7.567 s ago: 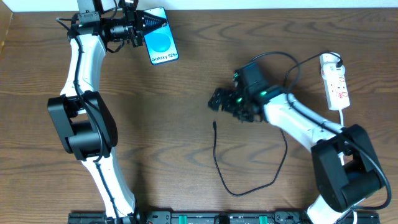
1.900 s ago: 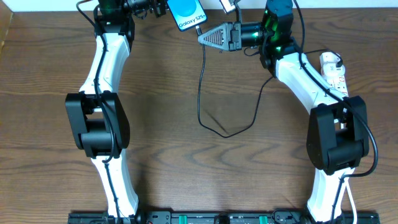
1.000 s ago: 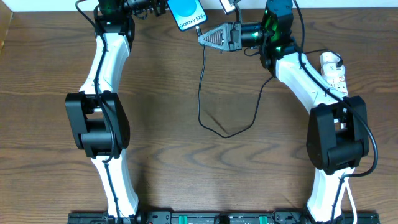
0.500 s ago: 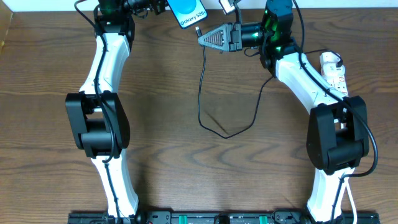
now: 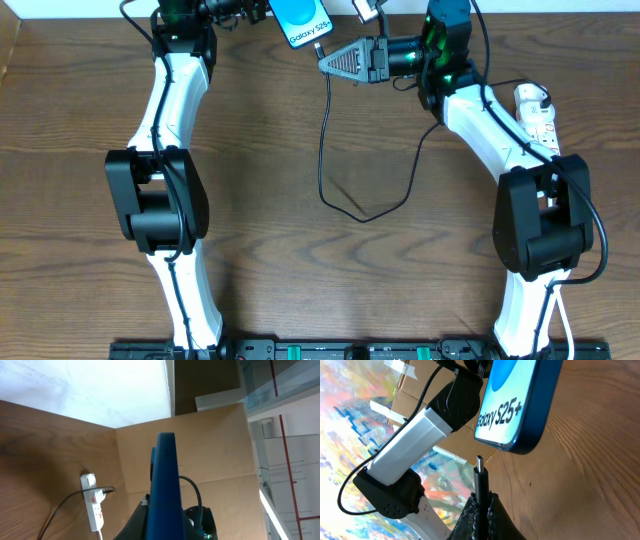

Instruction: Plug charger to phone and switch on socket

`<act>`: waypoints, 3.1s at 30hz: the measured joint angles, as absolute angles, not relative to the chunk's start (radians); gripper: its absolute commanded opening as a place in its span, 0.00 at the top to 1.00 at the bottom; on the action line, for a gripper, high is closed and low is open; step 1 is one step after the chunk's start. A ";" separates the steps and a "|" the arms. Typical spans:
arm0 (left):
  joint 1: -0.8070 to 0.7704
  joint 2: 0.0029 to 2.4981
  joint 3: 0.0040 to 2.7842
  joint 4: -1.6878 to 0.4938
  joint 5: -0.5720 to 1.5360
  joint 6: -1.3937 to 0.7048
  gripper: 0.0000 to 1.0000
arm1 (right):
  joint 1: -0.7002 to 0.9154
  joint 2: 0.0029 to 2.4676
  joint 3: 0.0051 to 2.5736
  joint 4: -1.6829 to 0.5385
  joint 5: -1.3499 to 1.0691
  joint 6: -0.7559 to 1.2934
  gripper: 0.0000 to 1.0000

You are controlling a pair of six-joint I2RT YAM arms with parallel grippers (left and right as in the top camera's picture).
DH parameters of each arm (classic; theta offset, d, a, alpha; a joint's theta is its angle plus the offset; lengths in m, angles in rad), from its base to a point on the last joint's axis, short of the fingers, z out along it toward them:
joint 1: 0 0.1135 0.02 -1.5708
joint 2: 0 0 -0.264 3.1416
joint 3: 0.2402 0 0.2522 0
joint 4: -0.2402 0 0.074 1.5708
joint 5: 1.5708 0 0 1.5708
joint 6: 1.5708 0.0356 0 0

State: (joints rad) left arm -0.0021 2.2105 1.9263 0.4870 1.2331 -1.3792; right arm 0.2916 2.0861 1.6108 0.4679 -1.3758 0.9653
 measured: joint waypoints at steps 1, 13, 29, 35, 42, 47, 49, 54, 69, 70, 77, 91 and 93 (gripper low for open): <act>-0.002 2.210 1.926 0.487 1.234 -1.379 0.93 | 0.292 2.086 1.611 0.468 -1.376 0.965 0.99; -0.004 2.210 1.926 0.487 1.236 -1.392 0.92 | 0.292 2.086 1.611 0.468 -1.372 0.965 0.99; -0.011 2.210 1.926 0.487 1.244 -1.391 0.92 | 0.292 2.086 1.610 0.453 -1.369 0.966 0.99; -0.015 2.210 1.926 0.487 1.254 -1.390 0.93 | 0.292 2.086 1.611 0.452 -1.367 0.965 0.99; -0.015 2.210 1.926 0.487 1.254 -1.386 0.92 | 0.292 2.086 1.611 0.434 -1.360 0.966 0.99; -0.015 2.210 1.926 0.487 1.260 -1.364 0.93 | 0.292 2.086 1.611 0.408 -1.353 0.966 0.99; -0.015 2.210 1.926 0.487 1.263 -1.355 0.93 | 0.294 2.086 1.611 0.407 -1.353 0.965 0.99; -0.013 2.210 1.926 0.488 1.282 -1.331 0.93 | 0.306 2.086 1.611 0.403 -1.353 0.966 0.99; -0.026 2.210 1.926 0.497 1.325 -1.205 0.92 | 0.309 2.086 1.609 0.385 -1.358 0.977 0.99; -0.029 2.210 1.926 0.497 1.324 -1.201 0.93 | 0.312 2.086 1.608 0.385 -1.357 0.982 0.99; -0.049 2.210 1.926 0.498 1.332 -1.189 0.93 | 0.332 2.086 1.608 0.386 -1.348 0.989 0.90; -0.043 2.210 1.926 0.491 1.439 -1.173 0.93 | 0.307 2.086 1.609 0.403 -1.224 0.999 0.01; -0.023 2.210 1.926 0.491 1.455 -1.173 0.92 | 0.294 2.086 1.609 0.401 -1.219 0.999 0.01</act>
